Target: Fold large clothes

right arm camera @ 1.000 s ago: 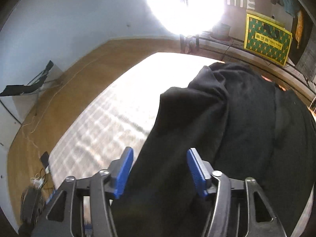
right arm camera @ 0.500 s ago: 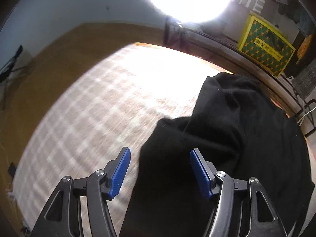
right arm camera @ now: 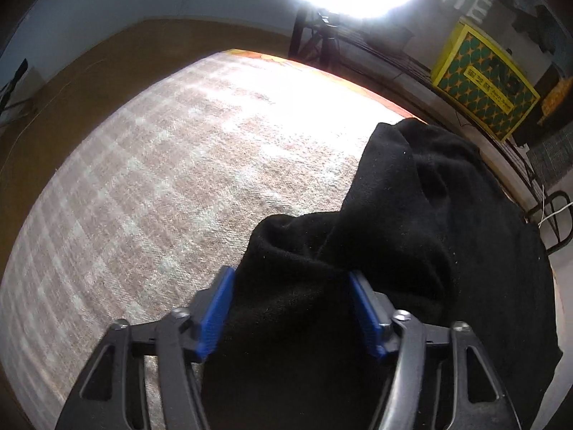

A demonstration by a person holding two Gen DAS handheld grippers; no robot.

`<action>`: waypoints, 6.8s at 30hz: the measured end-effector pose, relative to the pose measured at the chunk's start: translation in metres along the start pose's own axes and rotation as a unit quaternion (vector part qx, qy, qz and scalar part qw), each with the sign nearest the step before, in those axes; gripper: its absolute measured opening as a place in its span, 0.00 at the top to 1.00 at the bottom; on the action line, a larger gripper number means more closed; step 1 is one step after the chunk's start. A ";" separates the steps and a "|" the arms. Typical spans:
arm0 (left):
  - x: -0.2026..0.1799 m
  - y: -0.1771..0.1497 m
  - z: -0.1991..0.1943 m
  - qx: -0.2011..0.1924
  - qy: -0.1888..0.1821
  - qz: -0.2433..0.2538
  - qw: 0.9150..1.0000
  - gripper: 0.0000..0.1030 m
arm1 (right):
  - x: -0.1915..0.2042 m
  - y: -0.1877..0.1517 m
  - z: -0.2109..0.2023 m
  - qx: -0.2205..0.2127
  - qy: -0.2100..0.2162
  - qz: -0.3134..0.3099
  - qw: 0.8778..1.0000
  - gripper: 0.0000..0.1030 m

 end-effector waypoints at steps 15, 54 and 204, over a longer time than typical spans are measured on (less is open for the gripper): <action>-0.038 0.010 -0.005 -0.015 0.006 0.047 0.999 0.94 | -0.096 -0.017 -0.037 -0.087 0.198 0.182 0.959 0.91; -0.085 -0.017 0.044 0.034 0.041 0.147 0.988 0.94 | -0.204 -0.043 -0.031 -0.085 0.151 0.255 0.951 0.97; -0.229 -0.014 0.171 0.112 -0.074 0.154 0.979 1.00 | -0.457 -0.285 -0.137 -0.133 0.109 0.332 0.928 0.46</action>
Point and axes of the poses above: each gripper's, at about its wrist camera, not at the fingertips, and z roughly the way its jaws point, x to its left, y to its top, the point moved 4 cm from there along z, roughly the way its jaws point, and after that the axes turned 1 degree about z, right-handed, at the moved point
